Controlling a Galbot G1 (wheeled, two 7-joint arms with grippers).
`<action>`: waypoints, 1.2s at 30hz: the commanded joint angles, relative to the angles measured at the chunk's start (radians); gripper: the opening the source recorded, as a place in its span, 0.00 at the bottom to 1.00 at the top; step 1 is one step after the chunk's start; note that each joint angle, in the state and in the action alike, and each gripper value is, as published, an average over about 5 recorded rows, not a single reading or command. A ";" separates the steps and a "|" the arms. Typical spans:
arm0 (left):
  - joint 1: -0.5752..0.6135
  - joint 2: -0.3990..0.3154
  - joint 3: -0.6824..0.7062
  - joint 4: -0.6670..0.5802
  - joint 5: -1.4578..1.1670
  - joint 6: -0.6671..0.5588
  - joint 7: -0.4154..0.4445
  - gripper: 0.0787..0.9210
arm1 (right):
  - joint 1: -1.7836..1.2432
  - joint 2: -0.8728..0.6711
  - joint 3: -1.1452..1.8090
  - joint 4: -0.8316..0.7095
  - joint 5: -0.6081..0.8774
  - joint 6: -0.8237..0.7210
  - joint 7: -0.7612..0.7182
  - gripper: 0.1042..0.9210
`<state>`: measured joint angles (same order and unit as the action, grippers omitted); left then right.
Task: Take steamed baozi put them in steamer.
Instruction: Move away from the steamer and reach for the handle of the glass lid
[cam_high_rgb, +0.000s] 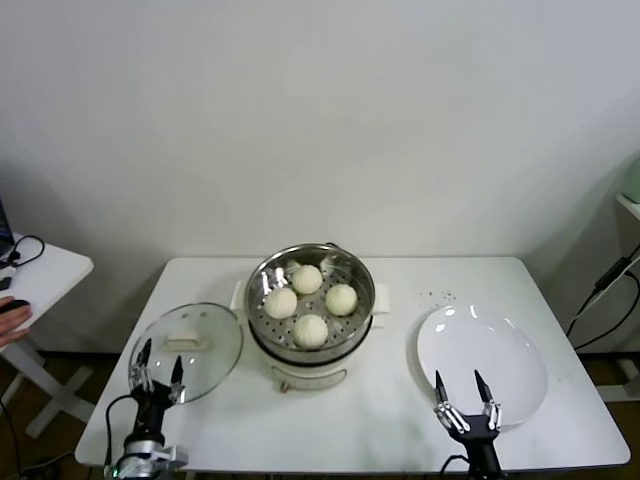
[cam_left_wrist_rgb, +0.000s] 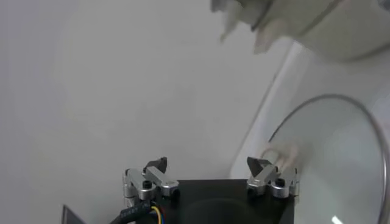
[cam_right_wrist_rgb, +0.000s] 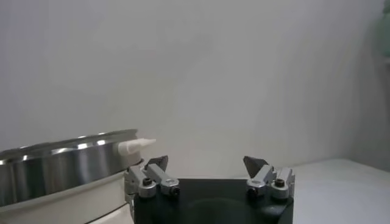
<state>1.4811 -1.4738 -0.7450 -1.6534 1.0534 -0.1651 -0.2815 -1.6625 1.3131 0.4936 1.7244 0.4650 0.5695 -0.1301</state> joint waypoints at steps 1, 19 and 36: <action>-0.103 0.003 -0.003 0.138 0.299 0.044 -0.095 0.88 | -0.001 0.008 -0.010 -0.010 0.013 0.013 0.009 0.88; -0.205 0.019 -0.002 0.226 0.394 0.059 -0.041 0.88 | -0.002 0.009 -0.004 -0.008 0.029 0.024 0.027 0.88; -0.254 0.042 0.007 0.284 0.429 0.064 -0.027 0.88 | -0.014 0.011 0.001 -0.001 0.050 0.037 0.034 0.88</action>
<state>1.2530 -1.4347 -0.7416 -1.3987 1.4535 -0.1040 -0.3114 -1.6752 1.3226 0.4949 1.7208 0.5042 0.6056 -0.0975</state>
